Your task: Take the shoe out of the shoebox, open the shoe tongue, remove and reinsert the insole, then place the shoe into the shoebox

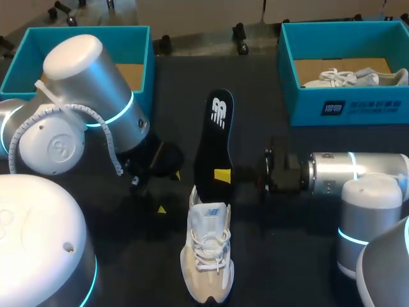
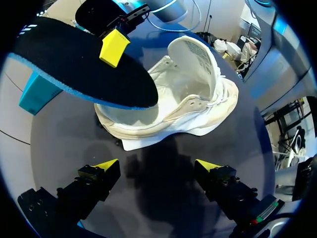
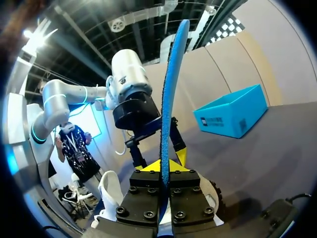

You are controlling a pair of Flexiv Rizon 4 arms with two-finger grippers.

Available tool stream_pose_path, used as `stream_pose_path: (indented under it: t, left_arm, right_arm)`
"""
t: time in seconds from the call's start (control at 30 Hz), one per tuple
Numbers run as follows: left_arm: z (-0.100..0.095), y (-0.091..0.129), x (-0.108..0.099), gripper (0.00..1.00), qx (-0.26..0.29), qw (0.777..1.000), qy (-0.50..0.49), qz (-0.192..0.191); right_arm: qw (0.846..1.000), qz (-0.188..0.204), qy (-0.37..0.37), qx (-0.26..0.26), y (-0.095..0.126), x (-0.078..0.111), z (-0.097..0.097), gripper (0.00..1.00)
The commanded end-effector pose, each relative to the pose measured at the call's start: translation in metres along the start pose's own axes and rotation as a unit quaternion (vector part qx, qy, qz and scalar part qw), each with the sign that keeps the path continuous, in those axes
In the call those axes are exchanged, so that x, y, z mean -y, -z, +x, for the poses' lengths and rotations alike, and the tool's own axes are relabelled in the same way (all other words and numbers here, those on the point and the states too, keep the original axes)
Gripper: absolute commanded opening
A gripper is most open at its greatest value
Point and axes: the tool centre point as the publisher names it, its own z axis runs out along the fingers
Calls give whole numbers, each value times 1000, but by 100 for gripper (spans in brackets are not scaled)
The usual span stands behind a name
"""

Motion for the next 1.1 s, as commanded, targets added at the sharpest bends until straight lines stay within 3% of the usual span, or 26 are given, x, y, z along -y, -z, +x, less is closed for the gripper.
stream_pose_path:
  t: [0.03, 1.1]
  left_arm:
    - [0, 0, 0, 100, 0, 1000, 0, -1]
    - [5, -2, 6, 100, 14, 1000, 13, -5]
  right_arm:
    - [1000, -1, 1, 3, -1, 2, 3, 0]
    - [1000, -3, 28, 3, -16, -21, -2, 0]
